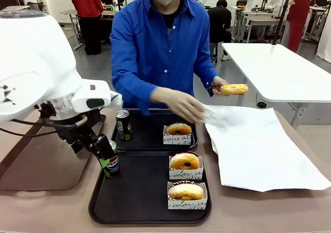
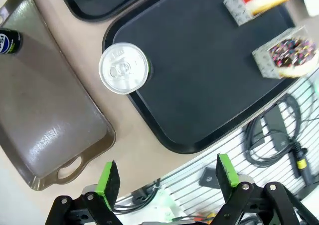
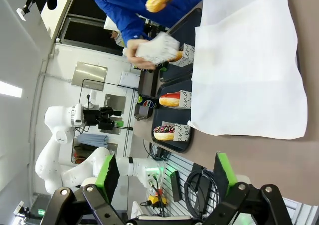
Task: Set up donuts and drinks on trays.
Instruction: Pick up one Pepsi coke from the Handle tray and place it on the Flat Tray without a Pepsi coke.
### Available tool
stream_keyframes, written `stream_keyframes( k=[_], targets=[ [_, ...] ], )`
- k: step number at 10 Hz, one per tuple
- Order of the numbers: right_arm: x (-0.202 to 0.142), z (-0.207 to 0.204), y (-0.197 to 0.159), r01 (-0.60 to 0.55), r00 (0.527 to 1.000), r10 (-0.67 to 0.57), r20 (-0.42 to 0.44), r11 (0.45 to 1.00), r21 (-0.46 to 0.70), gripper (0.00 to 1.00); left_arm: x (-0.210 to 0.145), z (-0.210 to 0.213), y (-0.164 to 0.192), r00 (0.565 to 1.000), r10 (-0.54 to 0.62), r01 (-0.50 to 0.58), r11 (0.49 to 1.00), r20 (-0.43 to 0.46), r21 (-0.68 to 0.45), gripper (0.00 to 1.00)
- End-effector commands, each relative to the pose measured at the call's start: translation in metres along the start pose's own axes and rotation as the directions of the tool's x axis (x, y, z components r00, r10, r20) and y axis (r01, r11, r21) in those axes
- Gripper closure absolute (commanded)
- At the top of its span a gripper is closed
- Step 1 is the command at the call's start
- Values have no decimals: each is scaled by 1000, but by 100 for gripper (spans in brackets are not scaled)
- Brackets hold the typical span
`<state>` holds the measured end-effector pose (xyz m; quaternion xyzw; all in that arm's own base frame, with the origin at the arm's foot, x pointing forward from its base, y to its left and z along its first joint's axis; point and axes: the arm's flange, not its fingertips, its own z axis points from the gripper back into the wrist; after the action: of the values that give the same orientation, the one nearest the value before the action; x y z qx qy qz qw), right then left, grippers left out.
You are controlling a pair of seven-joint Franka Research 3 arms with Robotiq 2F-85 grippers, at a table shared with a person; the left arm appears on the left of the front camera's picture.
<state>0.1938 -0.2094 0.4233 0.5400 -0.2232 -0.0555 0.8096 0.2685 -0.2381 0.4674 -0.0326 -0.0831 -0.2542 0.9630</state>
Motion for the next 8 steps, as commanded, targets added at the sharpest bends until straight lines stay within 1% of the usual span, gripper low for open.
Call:
stream_keyframes(
  k=[1,2,3,4,5,6,7,8],
  targets=[
    [2,0,0,-15,1000,14,13,1000,20,0,-19,31,56,971,188,-142,949,146,-281,0],
    [2,0,0,-15,1000,14,13,1000,20,0,-31,44,87,944,272,-182,901,185,-395,0],
    [2,0,0,-15,1000,14,13,1000,20,0,-44,52,117,910,361,-223,843,207,-490,0],
    [2,0,0,-15,1000,14,13,1000,20,0,-67,51,145,862,452,-276,798,229,-536,0],
    [2,0,0,-15,1000,14,13,1000,20,0,-90,46,166,827,513,-309,755,229,-578,0],
    [2,0,0,-15,1000,14,13,1000,20,0,-115,38,184,792,574,-357,712,209,-605,0],
    [2,0,0,-15,1000,14,13,1000,20,0,-134,29,203,764,626,-418,663,154,-622,0],
    [2,0,0,-15,1000,14,13,1000,20,0,-146,23,223,756,635,-453,685,162,-570,0]
  ],
)
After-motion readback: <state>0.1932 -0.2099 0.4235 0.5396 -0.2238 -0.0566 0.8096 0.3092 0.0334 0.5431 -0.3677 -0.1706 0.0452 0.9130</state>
